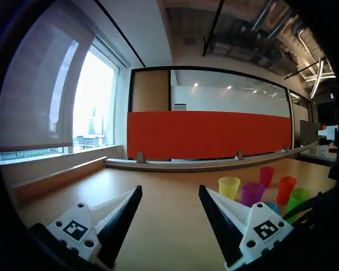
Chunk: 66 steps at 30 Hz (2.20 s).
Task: Pour water
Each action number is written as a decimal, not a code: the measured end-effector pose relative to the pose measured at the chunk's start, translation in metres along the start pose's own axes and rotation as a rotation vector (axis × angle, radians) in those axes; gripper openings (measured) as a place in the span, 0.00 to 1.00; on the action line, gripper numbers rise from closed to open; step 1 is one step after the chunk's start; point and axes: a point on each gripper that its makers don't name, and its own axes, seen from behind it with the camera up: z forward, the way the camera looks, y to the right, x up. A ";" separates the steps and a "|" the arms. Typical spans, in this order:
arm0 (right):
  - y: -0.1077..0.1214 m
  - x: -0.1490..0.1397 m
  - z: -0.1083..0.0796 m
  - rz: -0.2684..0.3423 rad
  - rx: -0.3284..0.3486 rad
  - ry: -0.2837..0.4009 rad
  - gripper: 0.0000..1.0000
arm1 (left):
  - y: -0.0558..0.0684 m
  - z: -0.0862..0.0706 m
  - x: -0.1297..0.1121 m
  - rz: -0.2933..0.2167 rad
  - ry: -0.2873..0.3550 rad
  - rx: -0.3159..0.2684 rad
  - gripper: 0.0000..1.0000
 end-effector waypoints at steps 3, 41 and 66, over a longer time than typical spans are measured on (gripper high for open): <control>0.000 -0.002 0.001 0.004 0.001 -0.006 0.99 | -0.001 0.000 -0.002 0.000 0.003 0.006 0.93; 0.003 0.002 0.000 0.011 0.000 -0.006 0.99 | 0.010 0.000 -0.023 0.008 -0.021 -0.025 0.93; 0.000 -0.015 -0.004 -0.001 0.010 0.064 1.00 | 0.009 -0.001 -0.023 0.009 -0.021 -0.024 0.93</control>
